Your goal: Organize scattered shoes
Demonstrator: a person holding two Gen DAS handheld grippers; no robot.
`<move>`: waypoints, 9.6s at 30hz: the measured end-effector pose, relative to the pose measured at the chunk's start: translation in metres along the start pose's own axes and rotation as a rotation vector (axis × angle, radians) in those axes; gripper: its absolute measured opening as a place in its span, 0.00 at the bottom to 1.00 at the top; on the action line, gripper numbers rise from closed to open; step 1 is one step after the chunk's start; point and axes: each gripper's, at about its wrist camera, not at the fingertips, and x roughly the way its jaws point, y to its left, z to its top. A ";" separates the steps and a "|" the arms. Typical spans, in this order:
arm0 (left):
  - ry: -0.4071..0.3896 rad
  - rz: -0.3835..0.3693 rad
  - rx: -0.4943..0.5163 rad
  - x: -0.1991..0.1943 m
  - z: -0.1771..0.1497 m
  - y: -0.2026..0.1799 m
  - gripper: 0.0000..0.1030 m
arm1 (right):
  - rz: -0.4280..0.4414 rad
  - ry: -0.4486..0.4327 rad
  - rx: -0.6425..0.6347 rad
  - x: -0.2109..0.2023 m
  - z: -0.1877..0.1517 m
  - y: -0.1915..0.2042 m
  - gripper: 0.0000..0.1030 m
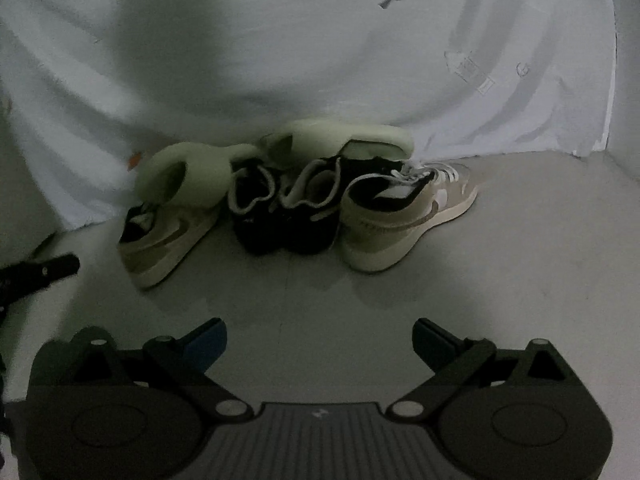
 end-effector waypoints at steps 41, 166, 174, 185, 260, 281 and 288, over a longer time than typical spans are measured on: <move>0.095 -0.633 0.498 -0.123 0.083 -0.020 0.24 | -0.011 -0.005 0.100 -0.031 -0.026 -0.036 0.96; 0.671 -0.743 -0.015 0.148 0.002 -0.112 1.00 | -0.059 0.021 0.097 -0.044 -0.005 -0.103 0.96; 0.231 -0.455 -0.153 0.006 -0.004 -0.058 1.00 | 0.059 0.188 -0.128 -0.044 -0.032 -0.056 0.96; 0.241 -0.345 -0.390 -0.112 -0.074 -0.019 1.00 | -0.005 0.377 -0.449 -0.022 -0.088 -0.009 0.96; 0.186 -0.273 -0.281 -0.133 -0.077 -0.026 1.00 | -0.033 0.268 -0.304 -0.044 -0.086 -0.043 0.95; 0.157 -0.221 -0.374 -0.137 -0.095 0.032 1.00 | 0.191 0.455 -0.904 -0.036 -0.113 0.104 0.84; 0.129 -0.212 -0.407 -0.136 -0.093 0.046 1.00 | -0.040 0.380 -1.027 -0.007 -0.086 0.091 0.84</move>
